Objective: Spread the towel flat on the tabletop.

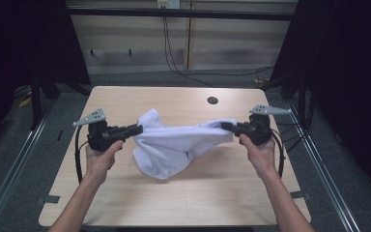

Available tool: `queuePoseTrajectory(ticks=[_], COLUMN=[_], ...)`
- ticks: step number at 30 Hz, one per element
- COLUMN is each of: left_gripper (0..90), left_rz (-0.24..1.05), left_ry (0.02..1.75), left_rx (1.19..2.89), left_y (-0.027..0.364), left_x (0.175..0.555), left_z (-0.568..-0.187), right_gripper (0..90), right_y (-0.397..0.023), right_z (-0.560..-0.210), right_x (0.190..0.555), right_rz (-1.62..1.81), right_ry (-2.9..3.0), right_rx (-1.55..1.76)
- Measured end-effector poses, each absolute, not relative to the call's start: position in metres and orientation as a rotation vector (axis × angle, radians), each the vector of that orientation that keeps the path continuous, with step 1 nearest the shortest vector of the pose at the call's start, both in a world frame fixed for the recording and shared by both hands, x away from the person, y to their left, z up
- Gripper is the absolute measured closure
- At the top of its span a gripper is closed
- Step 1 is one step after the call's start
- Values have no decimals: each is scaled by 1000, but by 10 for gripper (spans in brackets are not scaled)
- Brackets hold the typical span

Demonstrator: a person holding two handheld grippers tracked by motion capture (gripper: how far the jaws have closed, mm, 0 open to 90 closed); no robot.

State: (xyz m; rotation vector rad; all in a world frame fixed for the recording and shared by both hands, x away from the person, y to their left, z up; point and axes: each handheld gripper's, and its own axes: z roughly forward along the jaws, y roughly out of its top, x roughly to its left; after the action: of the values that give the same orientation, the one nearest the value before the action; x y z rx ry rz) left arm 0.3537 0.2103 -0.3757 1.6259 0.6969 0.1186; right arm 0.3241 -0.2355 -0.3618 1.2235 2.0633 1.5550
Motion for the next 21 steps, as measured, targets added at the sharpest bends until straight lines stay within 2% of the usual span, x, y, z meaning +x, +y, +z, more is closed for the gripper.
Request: queuePoseTrajectory(ticks=[5,6,7,8,9,16,20,21], left_gripper=[851,851,851,851,851,850,851,850], left_rz=[231,231,265,265,310,399,414,417], left_ry=[688,688,683,683,672,651,604,586], left_rx=[1596,1596,1585,1585,1579,1536,1540,1592], left_y=[209,209,208,208,207,204,204,203], left_x=[369,369,374,374,381,397,386,377], left_z=[-332,-332,-317,-317,-302,-260,-257,-269], right_gripper=[886,886,887,887,887,888,888,889], right_y=[-235,-235,-235,-235,-234,-232,-233,-235], right_z=[-319,-319,-303,-303,-287,-237,-227,-234], right_x=[341,341,349,349,360,395,394,384], right_rz=[1604,1604,1616,1616,1614,1613,1647,1678], right_ry=[1995,1995,1974,1974,1954,1873,1828,1832], right_rx=[1197,1197,1186,1186,1178,1161,1115,1101])
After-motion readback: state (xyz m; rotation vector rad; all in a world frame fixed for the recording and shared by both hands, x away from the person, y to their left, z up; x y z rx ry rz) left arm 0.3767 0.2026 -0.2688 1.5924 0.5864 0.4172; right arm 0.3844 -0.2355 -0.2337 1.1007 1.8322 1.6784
